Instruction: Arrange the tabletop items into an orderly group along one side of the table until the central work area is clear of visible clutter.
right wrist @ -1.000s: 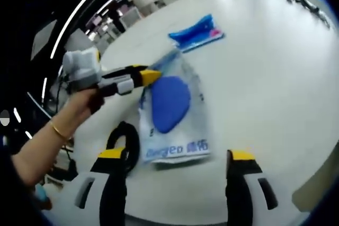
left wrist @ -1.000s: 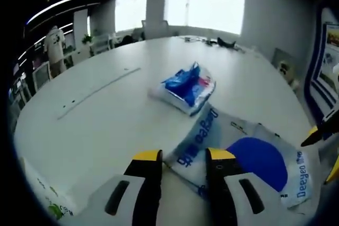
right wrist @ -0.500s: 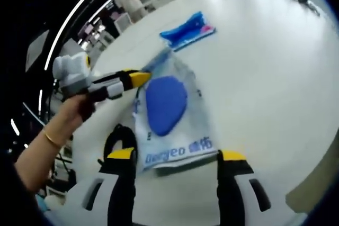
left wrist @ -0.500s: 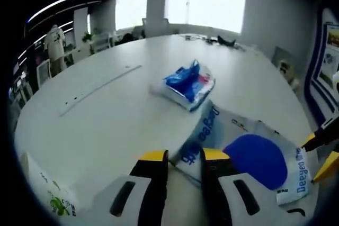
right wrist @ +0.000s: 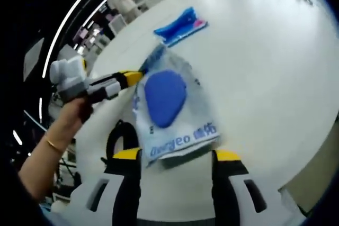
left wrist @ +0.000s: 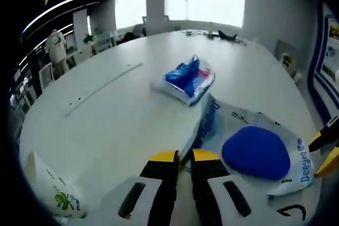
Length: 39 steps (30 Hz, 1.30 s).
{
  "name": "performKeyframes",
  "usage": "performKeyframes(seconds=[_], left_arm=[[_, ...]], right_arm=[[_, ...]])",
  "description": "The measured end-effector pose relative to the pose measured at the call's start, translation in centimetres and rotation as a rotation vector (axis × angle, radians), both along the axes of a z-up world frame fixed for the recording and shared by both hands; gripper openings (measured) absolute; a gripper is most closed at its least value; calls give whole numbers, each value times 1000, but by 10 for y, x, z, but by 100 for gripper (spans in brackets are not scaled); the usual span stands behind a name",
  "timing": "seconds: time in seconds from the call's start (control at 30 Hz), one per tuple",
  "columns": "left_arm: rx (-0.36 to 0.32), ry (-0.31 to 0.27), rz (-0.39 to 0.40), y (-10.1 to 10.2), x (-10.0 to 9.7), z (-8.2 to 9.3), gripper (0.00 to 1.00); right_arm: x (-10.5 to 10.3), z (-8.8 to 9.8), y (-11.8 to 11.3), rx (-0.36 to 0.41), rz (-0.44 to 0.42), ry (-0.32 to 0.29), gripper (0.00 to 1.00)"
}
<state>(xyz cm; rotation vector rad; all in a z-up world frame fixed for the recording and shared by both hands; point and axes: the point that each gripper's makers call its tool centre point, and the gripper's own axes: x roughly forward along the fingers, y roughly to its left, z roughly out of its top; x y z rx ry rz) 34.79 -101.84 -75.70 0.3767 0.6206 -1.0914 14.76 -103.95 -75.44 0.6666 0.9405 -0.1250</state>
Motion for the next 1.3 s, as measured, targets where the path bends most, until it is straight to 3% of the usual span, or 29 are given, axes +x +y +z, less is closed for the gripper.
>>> performKeyframes(seconds=[0.17, 0.27, 0.47, 0.83, 1.07, 1.3], left_arm=[[4, 7, -6, 2, -2, -1, 5], [8, 4, -10, 2, -3, -1, 5], [6, 12, -20, 3, -5, -1, 4], [29, -6, -32, 6, -9, 2, 3], [46, -6, -24, 14, -14, 7, 2], [32, -24, 12, 27, -16, 18, 1]], right_arm=[[5, -3, -4, -8, -9, -1, 38], [3, -8, -8, -26, -25, 13, 23], [5, -6, -9, -1, -49, -22, 3], [4, -3, -8, 46, -58, -41, 0], [5, 2, -13, 23, -46, -59, 0], [12, 13, -20, -47, -6, -98, 0]])
